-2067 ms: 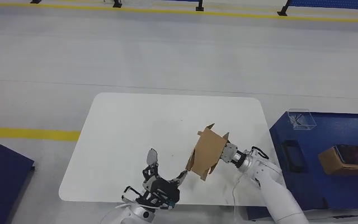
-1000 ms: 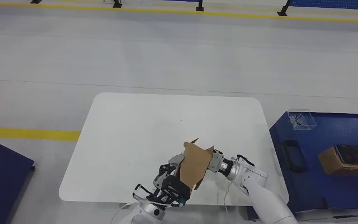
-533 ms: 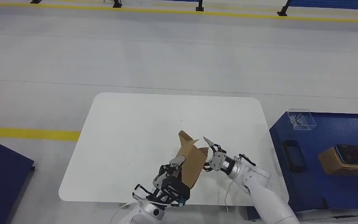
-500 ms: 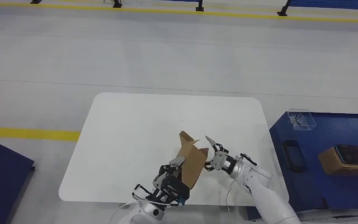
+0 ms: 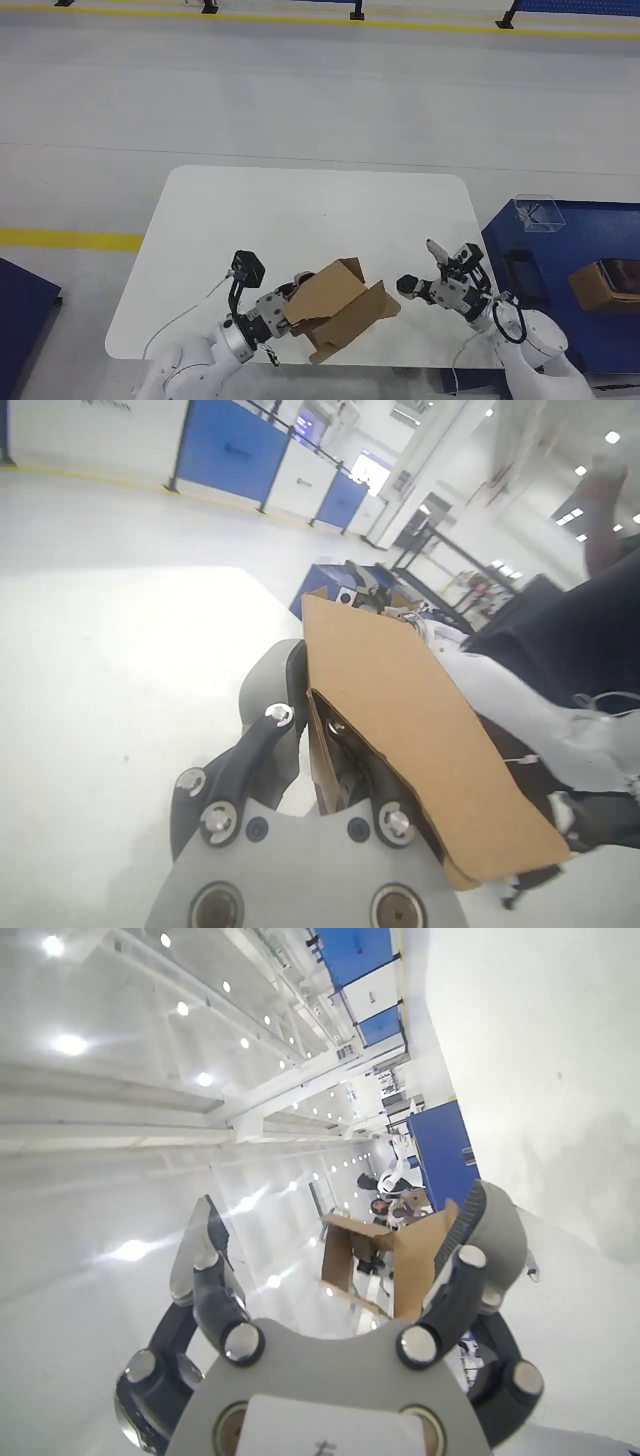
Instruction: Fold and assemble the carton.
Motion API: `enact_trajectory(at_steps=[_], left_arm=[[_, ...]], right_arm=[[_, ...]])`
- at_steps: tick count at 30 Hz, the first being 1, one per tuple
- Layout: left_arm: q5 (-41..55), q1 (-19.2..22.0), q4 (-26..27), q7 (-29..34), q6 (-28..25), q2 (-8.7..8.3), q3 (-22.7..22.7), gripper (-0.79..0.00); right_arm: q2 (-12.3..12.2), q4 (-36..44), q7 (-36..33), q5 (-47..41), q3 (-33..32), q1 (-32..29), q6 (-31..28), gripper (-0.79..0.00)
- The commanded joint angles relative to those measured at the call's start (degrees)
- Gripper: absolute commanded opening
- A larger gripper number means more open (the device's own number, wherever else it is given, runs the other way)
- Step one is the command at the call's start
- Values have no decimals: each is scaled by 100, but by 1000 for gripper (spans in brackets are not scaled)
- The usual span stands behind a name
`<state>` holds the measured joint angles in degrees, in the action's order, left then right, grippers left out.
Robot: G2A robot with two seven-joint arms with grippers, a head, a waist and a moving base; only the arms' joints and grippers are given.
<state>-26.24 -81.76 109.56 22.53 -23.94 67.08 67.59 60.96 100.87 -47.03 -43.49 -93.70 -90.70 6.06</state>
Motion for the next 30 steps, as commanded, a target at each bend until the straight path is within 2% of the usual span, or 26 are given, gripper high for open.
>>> enact_trajectory(at_steps=[1, 3, 5, 12, 15, 17, 20, 22, 27, 30], left_arm=[[1084, 169, -228, 498, -36, -4, 12, -785], [1717, 336, -477, 921, -40, -5, -16, -785], [1835, 469, -567, 1192, 34, -8, -51, -785], [1835, 469, -567, 1192, 34, -8, -51, -785], [2020, 425, -583, 1194, 105, -1, -92, -785], [2983, 425, -653, 1453, 519, 20, -169, -785], [4469, 629, -943, 1990, 1449, 43, -146, -785], [5072, 812, -1148, 2366, 1939, 53, -156, -785], [5623, 1082, -1493, 2914, 2592, 81, -352, -785], [5688, 1195, -1586, 3146, 2780, 96, -505, -785]], right_arm=[[-3, 453, 136, 240, -224, -370, -430, 0], [8, 841, 383, 570, -334, -681, -916, 0], [8, 841, 383, 570, -334, -681, -916, 0], [7, 846, 384, 609, -320, -684, -911, 0], [-5, 1070, 148, 1090, -166, -680, -1112, 0], [-11, 1187, -12, 1271, -191, -736, -1427, 0], [-28, 1343, -404, 1259, -335, -894, -1795, 0], [-38, 1360, -564, 1173, -461, -993, -1891, 0], [-73, 1293, -1178, 711, -528, -978, -1532, 0], [-89, 1166, -1590, 359, -432, -844, -1238, 0]])
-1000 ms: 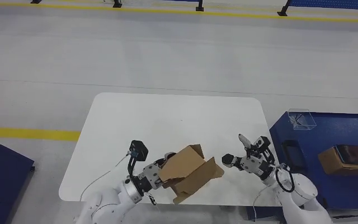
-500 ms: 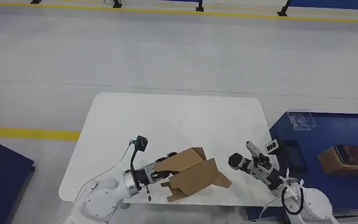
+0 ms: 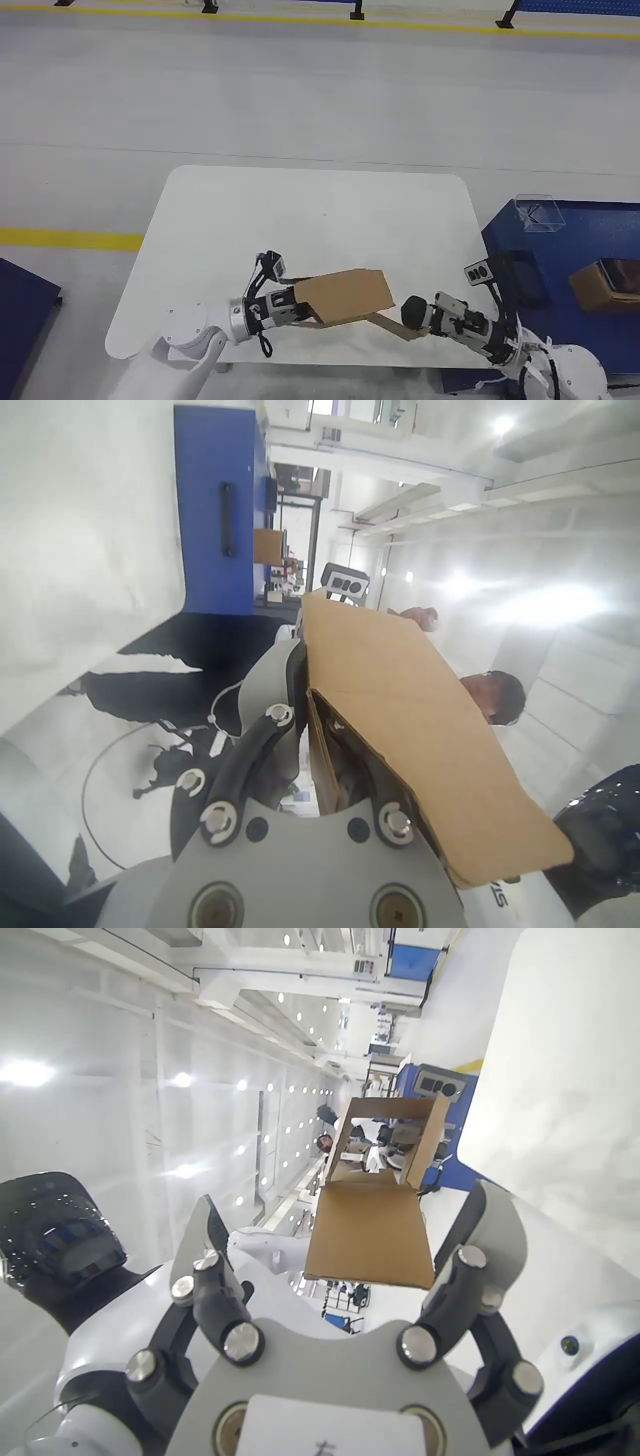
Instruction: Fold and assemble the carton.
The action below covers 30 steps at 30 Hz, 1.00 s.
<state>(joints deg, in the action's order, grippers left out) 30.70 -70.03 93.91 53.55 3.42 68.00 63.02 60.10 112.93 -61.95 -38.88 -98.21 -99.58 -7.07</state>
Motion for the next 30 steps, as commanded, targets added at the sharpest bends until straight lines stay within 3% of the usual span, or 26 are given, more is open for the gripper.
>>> enact_trajectory(at_steps=[1, 6, 14, 22, 24, 25, 26, 27, 29, 30], left_arm=[[4, 52, -46, 109, 115, 8, -102, -785], [199, 193, -239, 436, 404, 33, -308, -785], [92, 378, -589, 535, 427, 64, -539, -785], [48, 400, -677, 609, 413, 66, -643, -785], [39, 392, -684, 607, 417, 65, -660, -785], [32, 385, -684, 607, 416, 64, -673, -785], [25, 379, -692, 606, 429, 64, -685, -785], [6, 379, -697, 594, 437, 62, -693, -785], [23, 373, -701, 582, 432, 62, -698, -785], [28, 368, -711, 580, 436, 61, -701, -785]], right_arm=[[-6, -85, -191, -204, 55, 88, 152, 0], [-19, -297, -450, -574, 147, 331, 487, 0], [-48, -548, -782, -773, 424, 662, 1203, 0], [-45, -555, -516, -260, 930, 862, 1317, -18], [-43, -550, -477, -168, 1033, 883, 1305, -129], [-44, -535, -436, -82, 1076, 888, 1287, -231], [-45, -522, -405, -19, 1115, 887, 1275, -385], [-47, -509, -386, 53, 1149, 886, 1271, -428], [-53, -496, -353, 177, 1196, 882, 1257, -591], [-58, -490, -347, 247, 1210, 880, 1252, -760]])
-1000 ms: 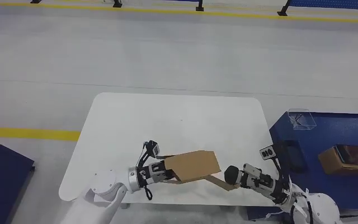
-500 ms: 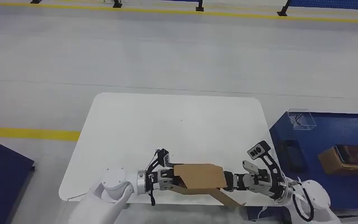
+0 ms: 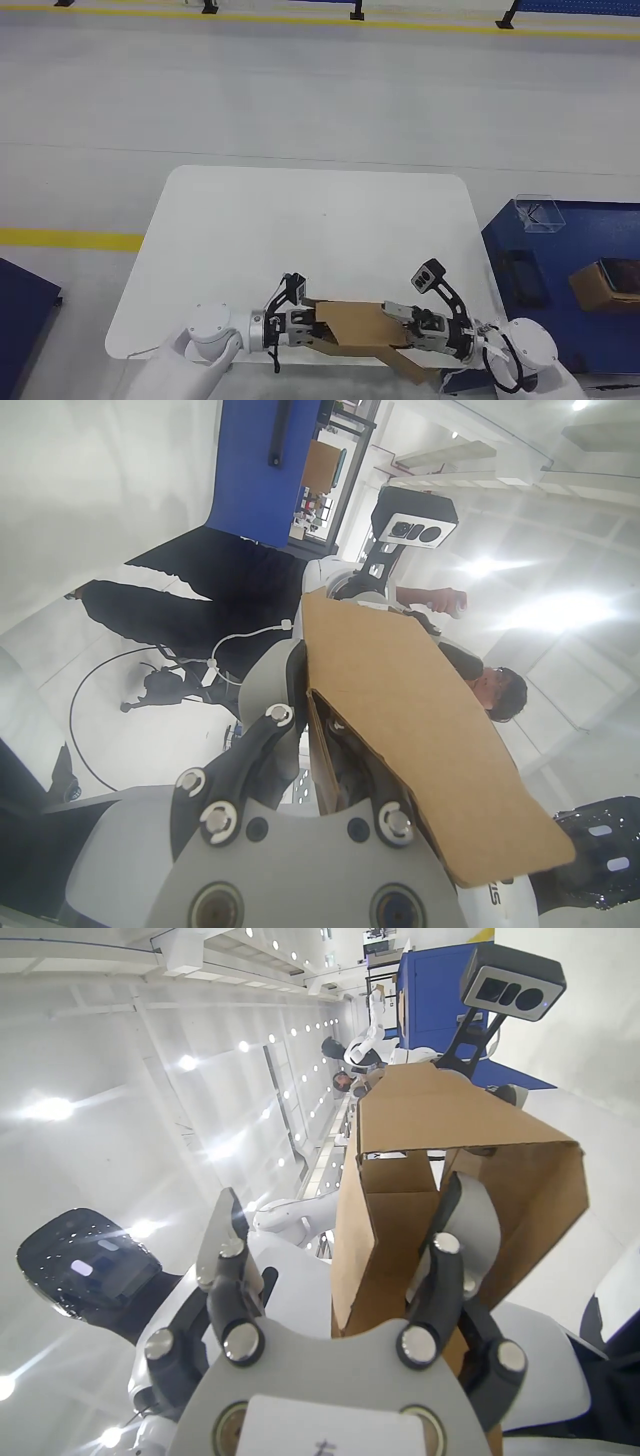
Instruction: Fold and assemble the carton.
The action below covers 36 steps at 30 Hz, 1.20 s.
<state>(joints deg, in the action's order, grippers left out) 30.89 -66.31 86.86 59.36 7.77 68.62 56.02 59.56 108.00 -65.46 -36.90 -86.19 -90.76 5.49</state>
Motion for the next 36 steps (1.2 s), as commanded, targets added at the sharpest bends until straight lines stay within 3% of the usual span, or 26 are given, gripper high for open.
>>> enact_trajectory(at_steps=[1, 10, 11, 12, 16, 21, 26, 31, 36], left_arm=[[1, -2, -8, 3, 0, -2, -3, -785], [-41, -14, 15, -11, 17, -24, 14, -785], [-42, -7, 18, -20, 21, -28, 31, -449], [-85, 9, 26, -58, -13, -34, 60, 0], [-63, 20, 60, -256, -192, -53, 238, 0], [-759, -70, 159, -1026, -935, -107, 555, 0], [-852, -64, 147, -1081, -946, -113, 578, 0], [-852, -64, 147, -1081, -946, -113, 578, 0], [-852, -64, 147, -1081, -946, -113, 578, 0]], right_arm=[[-8, 7, 19, 103, 14, -2, -17, -785], [-33, 32, 225, 254, -40, -57, -174, -785], [-34, 39, 262, 260, -46, -62, -185, -785], [-36, 42, 296, 269, -53, -65, -188, -785], [-41, 8, 445, 179, -90, -70, -102, -785], [-39, 27, 528, 170, -92, -70, -88, -785], [-44, 261, 799, 304, -256, -253, -510, -785], [-71, 385, 794, 161, -398, -342, -108, -785], [-99, 568, 727, 318, -628, -420, -376, -785]])
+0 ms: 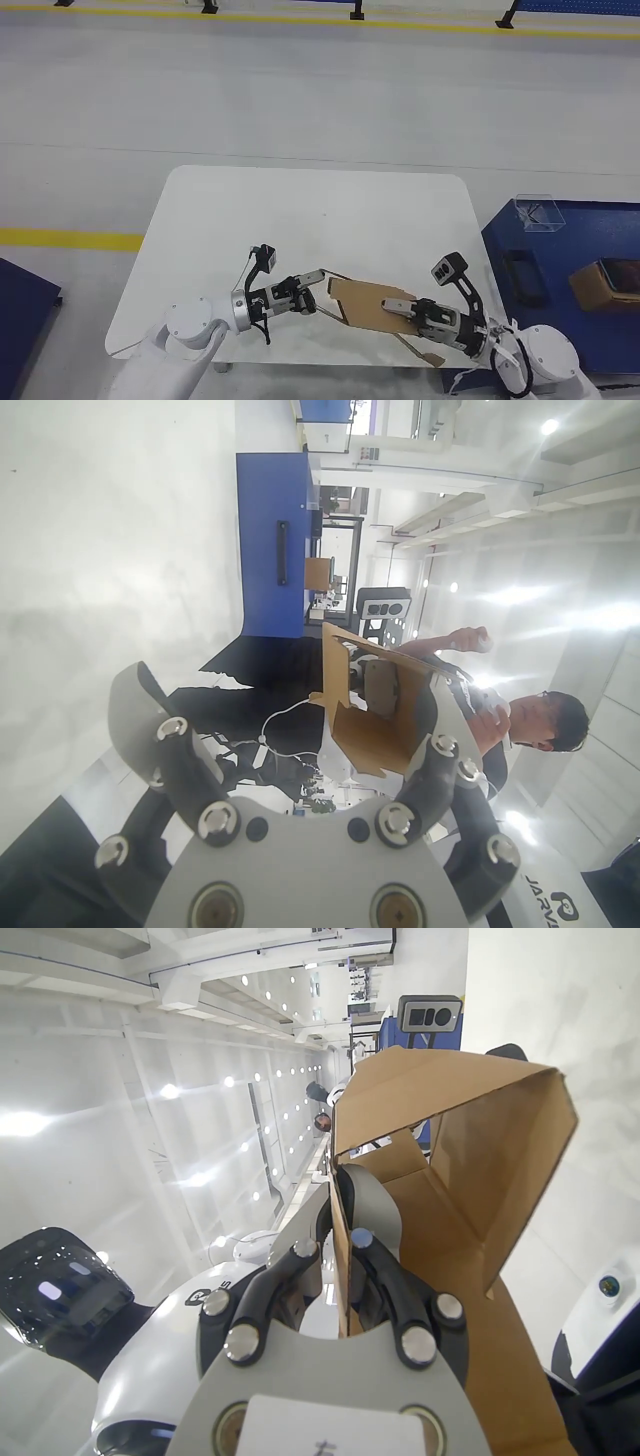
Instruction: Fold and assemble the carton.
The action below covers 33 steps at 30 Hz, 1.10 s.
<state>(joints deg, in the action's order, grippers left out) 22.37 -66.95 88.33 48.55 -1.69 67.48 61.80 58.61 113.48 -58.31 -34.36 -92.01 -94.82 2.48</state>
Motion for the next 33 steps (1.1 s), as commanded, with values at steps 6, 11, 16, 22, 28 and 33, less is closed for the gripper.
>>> enact_trajectory(at_steps=[6, 11, 16, 22, 28, 33], left_arm=[[0, 0, 0, 0, 0, 0, 0, 0], [0, 0, 0, 0, 0, 0, 0, 0], [-803, -460, 779, -890, -1503, -73, 512, 0], [-2271, -1298, 2233, -1028, -2635, -198, 874, 0], [-3622, -1533, 2738, -1225, -2801, -197, 547, 0], [-4083, -1518, 2774, -1589, -2655, -164, 324, 0]], right_arm=[[0, 237, 706, 726, -172, -230, -419, -785], [2, 299, 884, 1005, -167, -221, -589, -785], [23, 445, 1618, 2125, -190, -391, -1604, -785], [22, 525, 1723, 2926, -132, -636, -2315, -785], [1, 585, 1448, 3235, -43, -769, -2712, -785], [-15, 586, 1321, 3282, 1, -870, -2935, -785]])
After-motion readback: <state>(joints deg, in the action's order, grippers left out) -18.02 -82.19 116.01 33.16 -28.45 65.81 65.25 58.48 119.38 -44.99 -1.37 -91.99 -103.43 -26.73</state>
